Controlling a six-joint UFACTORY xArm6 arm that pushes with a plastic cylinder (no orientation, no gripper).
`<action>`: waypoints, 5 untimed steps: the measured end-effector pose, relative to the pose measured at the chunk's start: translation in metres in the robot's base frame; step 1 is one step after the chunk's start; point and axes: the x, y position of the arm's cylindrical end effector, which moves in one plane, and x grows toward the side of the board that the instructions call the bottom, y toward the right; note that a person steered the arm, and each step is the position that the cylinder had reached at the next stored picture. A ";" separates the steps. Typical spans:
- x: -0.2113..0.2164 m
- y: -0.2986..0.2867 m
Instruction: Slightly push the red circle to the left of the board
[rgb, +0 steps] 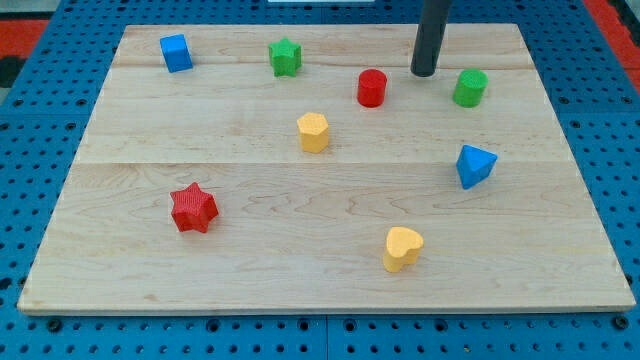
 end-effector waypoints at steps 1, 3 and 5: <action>0.002 -0.002; 0.001 -0.102; -0.034 -0.141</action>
